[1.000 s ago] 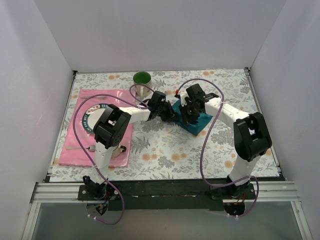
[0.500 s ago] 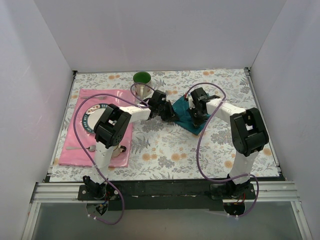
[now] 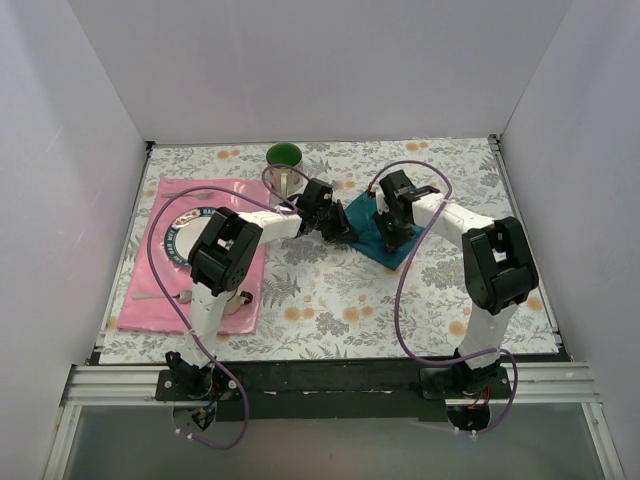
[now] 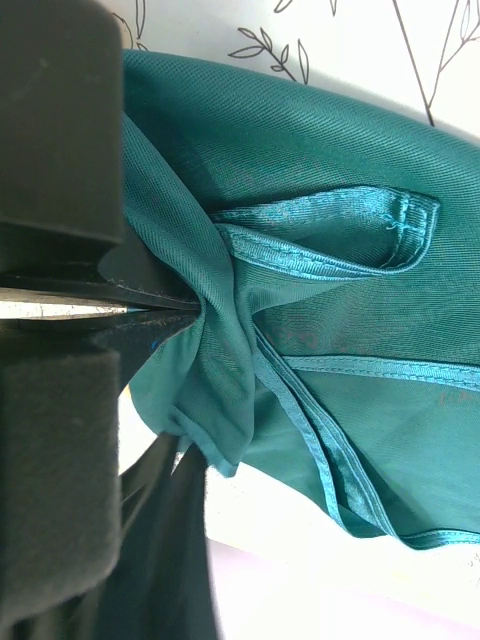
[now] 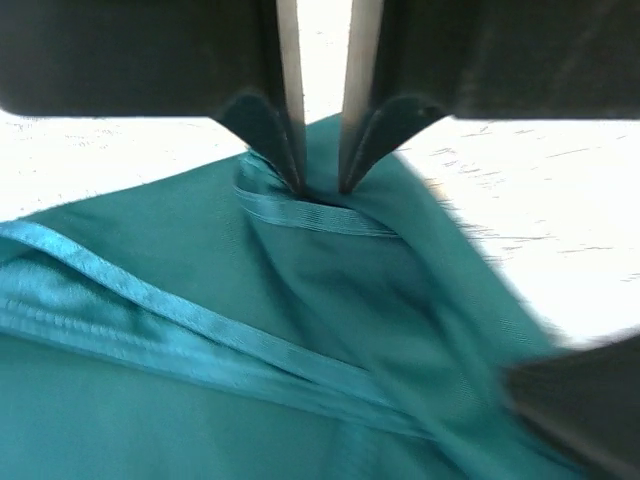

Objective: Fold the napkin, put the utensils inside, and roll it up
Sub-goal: Roll the napkin with the utensil

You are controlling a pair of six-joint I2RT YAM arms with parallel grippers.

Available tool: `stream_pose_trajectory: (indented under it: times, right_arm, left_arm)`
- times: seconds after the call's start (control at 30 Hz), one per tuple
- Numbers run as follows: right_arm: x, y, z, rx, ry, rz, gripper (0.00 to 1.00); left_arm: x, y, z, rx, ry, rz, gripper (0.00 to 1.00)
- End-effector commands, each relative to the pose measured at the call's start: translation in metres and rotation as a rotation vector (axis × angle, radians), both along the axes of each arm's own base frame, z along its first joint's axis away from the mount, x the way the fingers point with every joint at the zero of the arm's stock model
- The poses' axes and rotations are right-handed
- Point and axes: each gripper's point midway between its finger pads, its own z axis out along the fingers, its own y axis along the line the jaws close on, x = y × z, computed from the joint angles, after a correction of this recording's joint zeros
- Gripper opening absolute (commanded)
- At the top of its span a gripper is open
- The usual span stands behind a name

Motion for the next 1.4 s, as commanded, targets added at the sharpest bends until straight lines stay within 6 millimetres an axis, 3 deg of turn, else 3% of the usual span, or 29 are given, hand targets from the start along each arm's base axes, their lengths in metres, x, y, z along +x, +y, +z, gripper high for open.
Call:
stream_pose_trajectory:
  times: [0.0, 0.13, 0.3, 0.6, 0.77, 1.03, 1.3, 1.37]
  right_arm:
    - [0.008, 0.049, 0.06, 0.181, -0.088, 0.082, 0.29]
    - [0.004, 0.068, 0.05, 0.228, -0.058, 0.094, 0.31]
    - [0.01, 0.072, 0.042, 0.219, -0.061, 0.089, 0.32]
    - [0.019, 0.057, 0.007, 0.109, -0.056, 0.061, 0.32]
    - [0.027, 0.047, 0.0, 0.064, -0.095, 0.03, 0.32]
    - [0.008, 0.052, -0.018, 0.141, -0.018, 0.031, 0.36]
    - [0.021, 0.067, 0.023, 0.299, -0.043, 0.011, 0.4]
    - [0.024, 0.066, 0.025, 0.301, -0.036, 0.003, 0.4]
  left_arm:
    - [-0.016, 0.022, -0.044, 0.125, 0.101, 0.005, 0.0]
    - [-0.016, 0.022, -0.043, 0.129, 0.095, 0.007, 0.0]
    - [-0.016, 0.022, -0.042, 0.13, 0.095, 0.004, 0.0]
    - [-0.015, 0.022, -0.041, 0.127, 0.092, -0.001, 0.0]
    - [-0.015, 0.021, -0.039, 0.127, 0.09, -0.005, 0.0]
    - [-0.015, 0.021, -0.037, 0.12, 0.091, -0.01, 0.0]
    - [-0.016, 0.02, -0.038, 0.119, 0.096, -0.012, 0.0]
    - [-0.015, 0.021, -0.038, 0.12, 0.094, -0.009, 0.0]
